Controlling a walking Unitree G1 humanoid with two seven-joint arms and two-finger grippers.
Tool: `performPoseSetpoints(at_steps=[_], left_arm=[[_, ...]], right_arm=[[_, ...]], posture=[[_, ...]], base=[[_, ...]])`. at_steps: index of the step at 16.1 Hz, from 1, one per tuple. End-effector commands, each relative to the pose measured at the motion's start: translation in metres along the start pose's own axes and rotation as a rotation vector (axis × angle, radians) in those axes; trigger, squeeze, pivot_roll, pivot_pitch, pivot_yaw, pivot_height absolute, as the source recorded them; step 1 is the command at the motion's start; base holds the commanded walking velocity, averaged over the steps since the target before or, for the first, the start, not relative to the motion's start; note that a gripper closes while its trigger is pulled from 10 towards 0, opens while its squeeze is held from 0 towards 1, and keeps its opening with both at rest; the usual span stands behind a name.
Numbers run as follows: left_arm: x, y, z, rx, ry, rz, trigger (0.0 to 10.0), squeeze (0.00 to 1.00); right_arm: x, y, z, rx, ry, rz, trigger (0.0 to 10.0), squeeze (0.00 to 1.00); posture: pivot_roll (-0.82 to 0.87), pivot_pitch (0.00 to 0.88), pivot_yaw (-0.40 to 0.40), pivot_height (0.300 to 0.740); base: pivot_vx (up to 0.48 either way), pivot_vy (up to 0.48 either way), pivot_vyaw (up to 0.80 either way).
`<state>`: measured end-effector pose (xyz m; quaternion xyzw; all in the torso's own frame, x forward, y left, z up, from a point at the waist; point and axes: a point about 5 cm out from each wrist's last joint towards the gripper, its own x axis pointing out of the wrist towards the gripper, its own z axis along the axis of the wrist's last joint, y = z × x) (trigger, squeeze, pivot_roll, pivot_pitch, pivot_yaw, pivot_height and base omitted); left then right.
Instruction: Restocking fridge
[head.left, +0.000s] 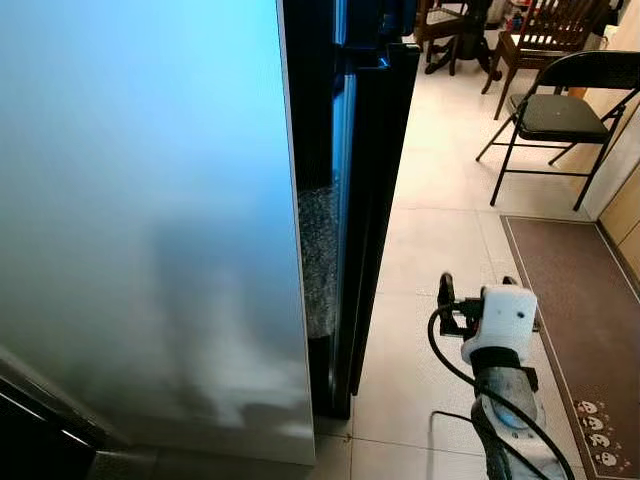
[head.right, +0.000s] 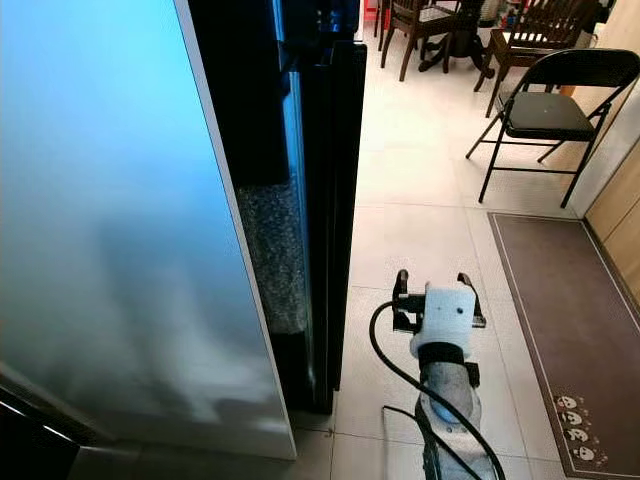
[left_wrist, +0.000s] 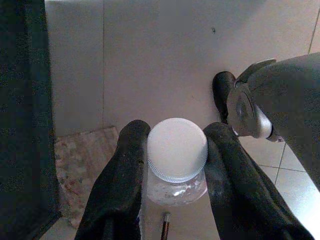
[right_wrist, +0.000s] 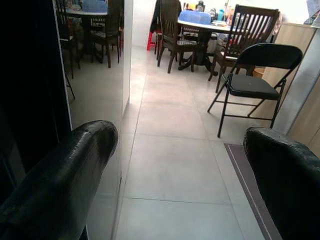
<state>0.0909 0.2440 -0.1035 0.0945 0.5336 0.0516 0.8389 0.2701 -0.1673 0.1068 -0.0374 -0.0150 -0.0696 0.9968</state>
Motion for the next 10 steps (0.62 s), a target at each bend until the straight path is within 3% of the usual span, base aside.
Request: performPoseSetpoints(at_steps=[1, 3, 6, 10], left_arm=[[-0.0007, 0.0015, -0.0046, -0.012, 0.025, -0.001, 10.0, 0.0], [-0.0007, 0.0016, -0.0045, -0.013, 0.024, 0.0, 10.0, 0.0], [-0.0006, 0.0024, -0.0041, -0.012, 0.024, 0.003, 10.0, 0.0], [-0.0006, 0.0032, -0.0036, -0.004, 0.024, 0.003, 10.0, 0.0]], right_arm=[[0.0017, 0.0012, 0.007, 0.008, -0.018, 0.0, 10.0, 0.0], [0.0021, 0.003, 0.0065, 0.007, -0.012, 0.01, 10.0, 0.0], [0.0032, 0.0042, 0.0058, 0.01, -0.002, 0.01, 10.0, 0.0], [0.0042, 0.0067, 0.0065, 0.015, 0.001, 0.013, 10.0, 0.0]], posture=[[-0.06, 0.0, 0.005, 0.74], [-0.06, 0.0, 0.005, 0.74], [-0.06, 0.0, 0.007, 0.74], [-0.06, 0.0, 0.009, 0.74]], base=[[0.0, 0.0, 0.0], [0.0, 0.0, 0.0], [0.0, 0.322, 0.0], [0.0, 0.0, 0.0]])
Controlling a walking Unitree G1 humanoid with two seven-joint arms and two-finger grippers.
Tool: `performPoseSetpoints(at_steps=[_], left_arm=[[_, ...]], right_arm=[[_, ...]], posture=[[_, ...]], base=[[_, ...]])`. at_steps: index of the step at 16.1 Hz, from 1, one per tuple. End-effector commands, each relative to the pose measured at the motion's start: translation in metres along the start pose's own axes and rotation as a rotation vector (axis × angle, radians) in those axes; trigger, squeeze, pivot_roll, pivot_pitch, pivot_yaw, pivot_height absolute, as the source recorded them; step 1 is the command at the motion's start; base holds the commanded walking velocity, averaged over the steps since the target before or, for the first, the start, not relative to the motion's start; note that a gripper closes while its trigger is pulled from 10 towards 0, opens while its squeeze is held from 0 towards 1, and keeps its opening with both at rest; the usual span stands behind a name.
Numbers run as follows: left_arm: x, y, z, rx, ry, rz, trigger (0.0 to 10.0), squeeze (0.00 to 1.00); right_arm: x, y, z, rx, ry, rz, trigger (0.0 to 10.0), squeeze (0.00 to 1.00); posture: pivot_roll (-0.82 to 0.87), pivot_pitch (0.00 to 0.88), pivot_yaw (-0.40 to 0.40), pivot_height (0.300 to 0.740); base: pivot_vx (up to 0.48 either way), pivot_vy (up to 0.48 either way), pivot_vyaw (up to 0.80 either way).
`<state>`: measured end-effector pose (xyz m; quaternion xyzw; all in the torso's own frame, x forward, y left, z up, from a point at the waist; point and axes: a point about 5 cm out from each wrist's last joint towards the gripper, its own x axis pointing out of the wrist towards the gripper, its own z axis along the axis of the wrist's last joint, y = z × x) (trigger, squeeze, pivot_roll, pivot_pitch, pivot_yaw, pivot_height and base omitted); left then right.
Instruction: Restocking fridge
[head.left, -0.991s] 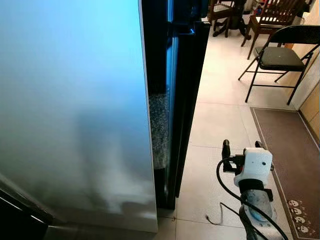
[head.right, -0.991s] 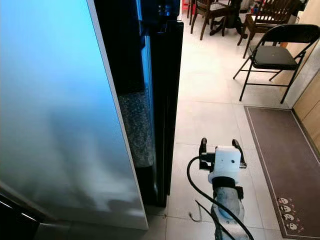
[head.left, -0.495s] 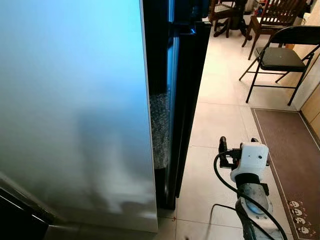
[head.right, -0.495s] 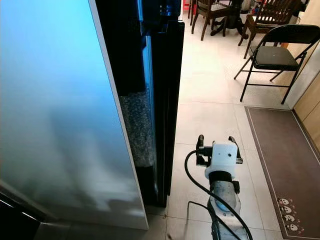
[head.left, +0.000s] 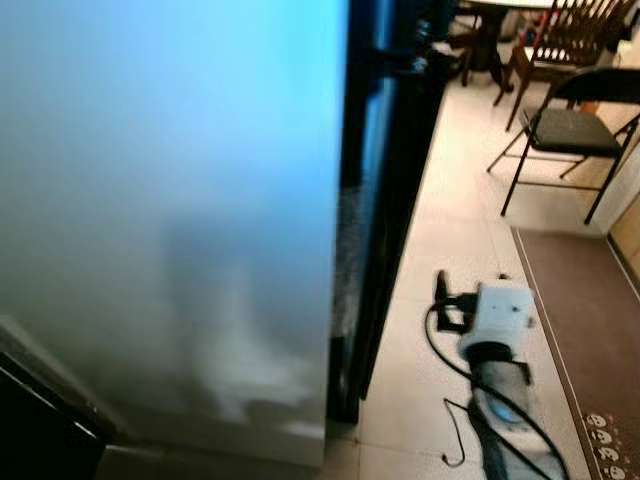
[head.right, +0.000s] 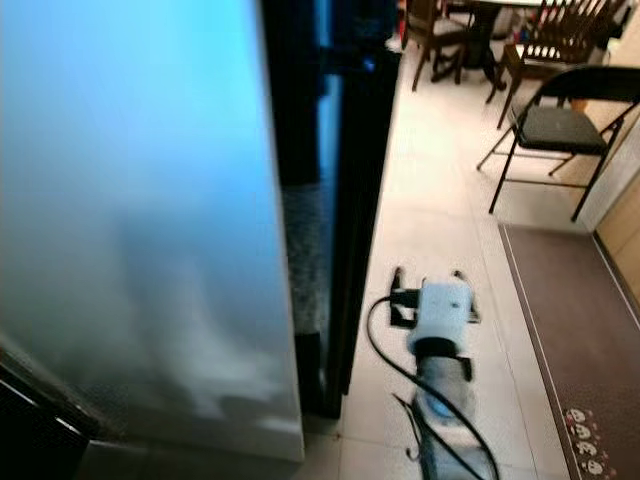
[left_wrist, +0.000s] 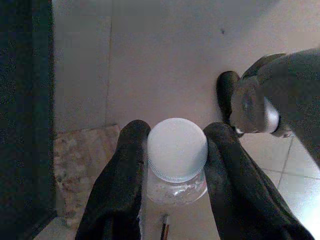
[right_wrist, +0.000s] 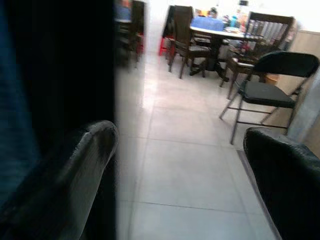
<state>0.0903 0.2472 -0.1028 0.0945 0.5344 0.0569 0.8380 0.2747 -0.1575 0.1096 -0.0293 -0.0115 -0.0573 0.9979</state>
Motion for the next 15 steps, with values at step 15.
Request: performPoseSetpoints(at_steps=[15], left_arm=[[-0.0002, -0.0012, -0.0029, -0.006, 0.022, -0.021, 10.0, 0.0]], right_arm=[[0.0033, -0.0028, 0.0018, -0.005, 0.007, -0.002, 10.0, 0.0]], posture=[[-0.06, 0.0, 0.008, 0.74]], base=[[0.0, 0.04, 0.0]])
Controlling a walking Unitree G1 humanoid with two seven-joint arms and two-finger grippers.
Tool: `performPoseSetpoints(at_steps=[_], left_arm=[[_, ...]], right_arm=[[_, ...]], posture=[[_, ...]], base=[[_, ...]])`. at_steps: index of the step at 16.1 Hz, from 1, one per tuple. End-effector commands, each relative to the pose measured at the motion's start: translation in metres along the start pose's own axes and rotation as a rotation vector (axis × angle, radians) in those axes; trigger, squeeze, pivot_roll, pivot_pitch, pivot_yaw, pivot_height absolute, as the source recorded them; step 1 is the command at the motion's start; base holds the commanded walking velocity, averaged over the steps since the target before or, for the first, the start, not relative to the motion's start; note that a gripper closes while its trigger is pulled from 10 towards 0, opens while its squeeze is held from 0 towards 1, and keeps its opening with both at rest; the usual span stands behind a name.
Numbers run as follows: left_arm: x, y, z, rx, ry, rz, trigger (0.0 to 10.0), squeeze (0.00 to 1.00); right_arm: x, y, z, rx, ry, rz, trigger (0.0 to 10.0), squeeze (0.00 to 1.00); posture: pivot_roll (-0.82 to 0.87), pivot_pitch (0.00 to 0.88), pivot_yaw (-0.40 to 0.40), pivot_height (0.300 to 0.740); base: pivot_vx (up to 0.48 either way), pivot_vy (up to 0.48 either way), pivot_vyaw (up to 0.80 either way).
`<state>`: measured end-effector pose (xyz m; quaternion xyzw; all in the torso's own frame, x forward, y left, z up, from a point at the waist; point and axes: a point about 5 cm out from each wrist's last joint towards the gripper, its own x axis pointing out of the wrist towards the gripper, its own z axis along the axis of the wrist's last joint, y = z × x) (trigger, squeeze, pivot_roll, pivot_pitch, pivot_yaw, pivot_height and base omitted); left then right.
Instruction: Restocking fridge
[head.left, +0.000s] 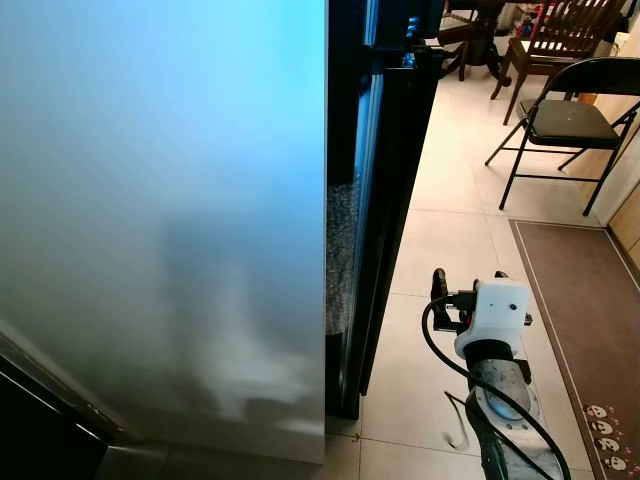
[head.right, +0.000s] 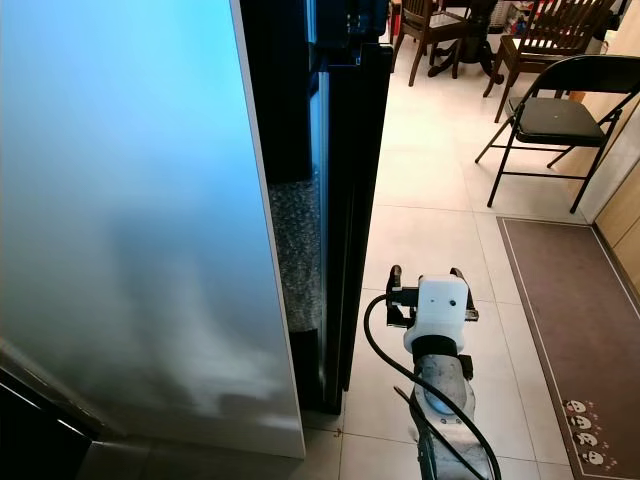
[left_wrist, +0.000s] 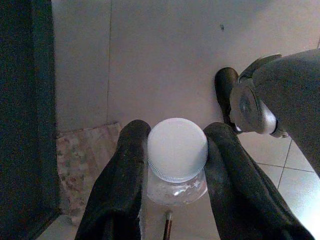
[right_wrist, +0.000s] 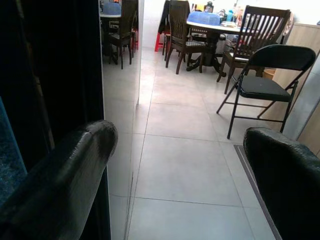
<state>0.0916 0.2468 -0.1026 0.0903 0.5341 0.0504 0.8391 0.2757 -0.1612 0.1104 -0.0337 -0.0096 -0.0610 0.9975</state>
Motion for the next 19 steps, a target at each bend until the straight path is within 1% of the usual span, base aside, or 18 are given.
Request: performPoseSetpoints(at_steps=[1, 4, 6, 10, 14, 16, 19], left_arm=[[-0.0005, -0.0007, -0.0043, -0.002, 0.026, -0.005, 10.0, 0.0], [-0.0005, -0.0006, -0.0042, 0.002, 0.027, -0.004, 10.0, 0.0], [-0.0004, -0.0006, -0.0039, 0.014, 0.025, -0.006, 10.0, 0.0], [-0.0007, -0.0008, -0.0041, 0.006, 0.02, -0.018, 10.0, 0.0], [-0.0008, -0.0004, -0.0044, 0.006, 0.019, -0.018, 10.0, 0.0], [-0.0008, -0.0003, -0.0048, 0.003, 0.024, -0.019, 10.0, 0.0], [-0.0008, -0.0003, -0.0051, -0.006, 0.027, -0.02, 10.0, 0.0]], right_arm=[[0.0021, 0.001, 0.0016, 0.002, 0.004, 0.006, 10.0, 0.0], [0.0026, 0.0011, 0.0018, 0.001, 0.004, 0.008, 10.0, 0.0], [0.003, 0.0016, 0.0017, 0.001, 0.006, 0.009, 10.0, 0.0], [0.0025, 0.003, 0.0021, 0.005, 0.006, 0.01, 10.0, 0.0], [0.003, -0.0042, 0.0019, 0.006, 0.006, -0.045, 10.0, 0.0], [0.0038, -0.0059, 0.0016, 0.022, 0.012, -0.055, 10.0, 0.0], [0.0053, -0.0034, 0.0026, 0.012, 0.007, -0.026, 10.0, 0.0]], posture=[[-0.06, 0.0, 0.008, 0.74], [-0.06, 0.0, 0.007, 0.74], [-0.06, 0.0, 0.008, 0.74], [-0.05, 0.0, 0.008, 0.74], [-0.06, 0.0, 0.01, 0.74], [-0.06, 0.0, 0.01, 0.74], [-0.06, 0.0, 0.01, 0.74]], base=[[0.0, 0.48, 0.0], [0.0, 0.364, 0.0], [0.0, 0.0, 0.0], [0.0, 0.0, 0.0], [0.0, 0.0, 0.0], [0.0, 0.0, 0.0], [0.0, 0.0, 0.0]])
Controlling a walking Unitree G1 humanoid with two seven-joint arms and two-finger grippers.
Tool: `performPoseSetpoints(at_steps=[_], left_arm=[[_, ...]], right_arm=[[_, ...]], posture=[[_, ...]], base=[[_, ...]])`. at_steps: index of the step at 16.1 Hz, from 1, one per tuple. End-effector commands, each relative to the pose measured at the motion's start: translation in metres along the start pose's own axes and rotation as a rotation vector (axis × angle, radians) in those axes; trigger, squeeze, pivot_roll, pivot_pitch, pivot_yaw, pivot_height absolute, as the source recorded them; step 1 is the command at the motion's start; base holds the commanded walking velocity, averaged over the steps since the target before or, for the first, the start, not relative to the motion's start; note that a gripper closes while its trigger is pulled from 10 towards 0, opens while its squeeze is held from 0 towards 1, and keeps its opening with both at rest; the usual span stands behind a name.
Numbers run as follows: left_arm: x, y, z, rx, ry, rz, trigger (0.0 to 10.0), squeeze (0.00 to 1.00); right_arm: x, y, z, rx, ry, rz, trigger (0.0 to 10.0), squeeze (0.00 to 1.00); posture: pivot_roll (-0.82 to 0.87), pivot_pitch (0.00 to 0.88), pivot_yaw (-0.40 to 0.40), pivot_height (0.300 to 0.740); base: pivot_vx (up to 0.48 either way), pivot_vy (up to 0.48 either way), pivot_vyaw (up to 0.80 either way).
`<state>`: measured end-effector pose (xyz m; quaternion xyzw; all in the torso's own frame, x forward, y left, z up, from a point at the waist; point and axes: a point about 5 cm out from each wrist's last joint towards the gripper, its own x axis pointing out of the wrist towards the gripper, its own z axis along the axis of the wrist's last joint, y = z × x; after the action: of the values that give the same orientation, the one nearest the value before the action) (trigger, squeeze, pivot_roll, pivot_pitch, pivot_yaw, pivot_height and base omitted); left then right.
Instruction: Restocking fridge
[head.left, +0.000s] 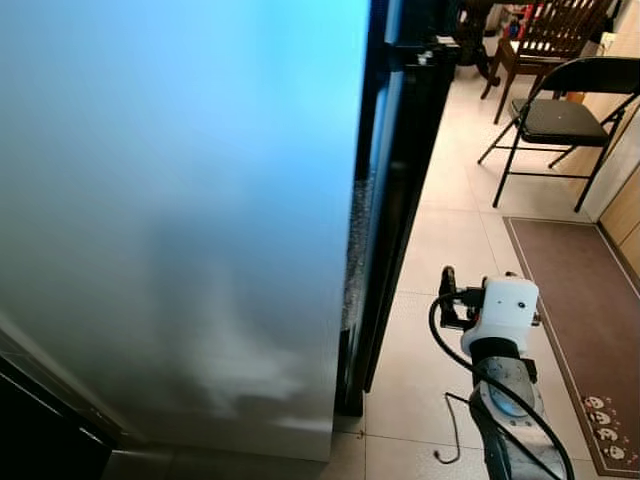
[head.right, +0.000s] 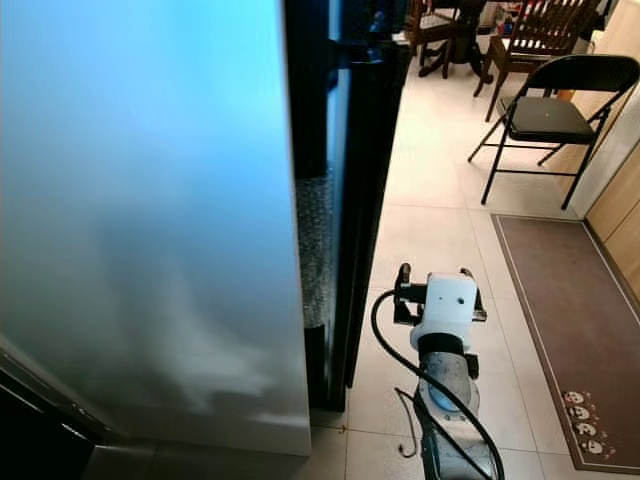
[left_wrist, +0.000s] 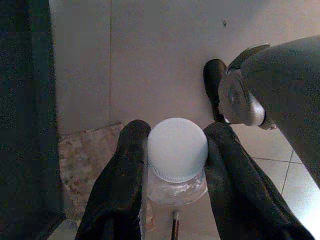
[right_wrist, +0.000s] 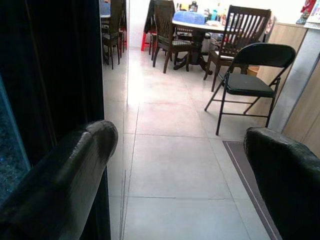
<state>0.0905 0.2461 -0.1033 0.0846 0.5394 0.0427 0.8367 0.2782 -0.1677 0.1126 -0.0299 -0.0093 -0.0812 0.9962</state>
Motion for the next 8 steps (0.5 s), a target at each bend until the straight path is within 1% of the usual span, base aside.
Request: performPoseSetpoints(at_steps=[1, 8], left_arm=[[-0.0007, 0.0004, -0.0039, -0.006, 0.016, 0.0, 10.0, 0.0], [-0.0005, 0.0002, -0.0034, -0.01, 0.017, -0.003, 10.0, 0.0]], right_arm=[[0.0021, 0.0032, 0.0009, 0.005, 0.004, 0.015, 10.0, 0.0], [0.0043, 0.0042, 0.0019, 0.008, 0.0, 0.022, 10.0, 0.0]], posture=[[-0.06, 0.0, 0.01, 0.74], [-0.06, 0.0, 0.009, 0.74]], base=[[0.0, 0.0, 0.0], [0.0, 0.0, 0.0]])
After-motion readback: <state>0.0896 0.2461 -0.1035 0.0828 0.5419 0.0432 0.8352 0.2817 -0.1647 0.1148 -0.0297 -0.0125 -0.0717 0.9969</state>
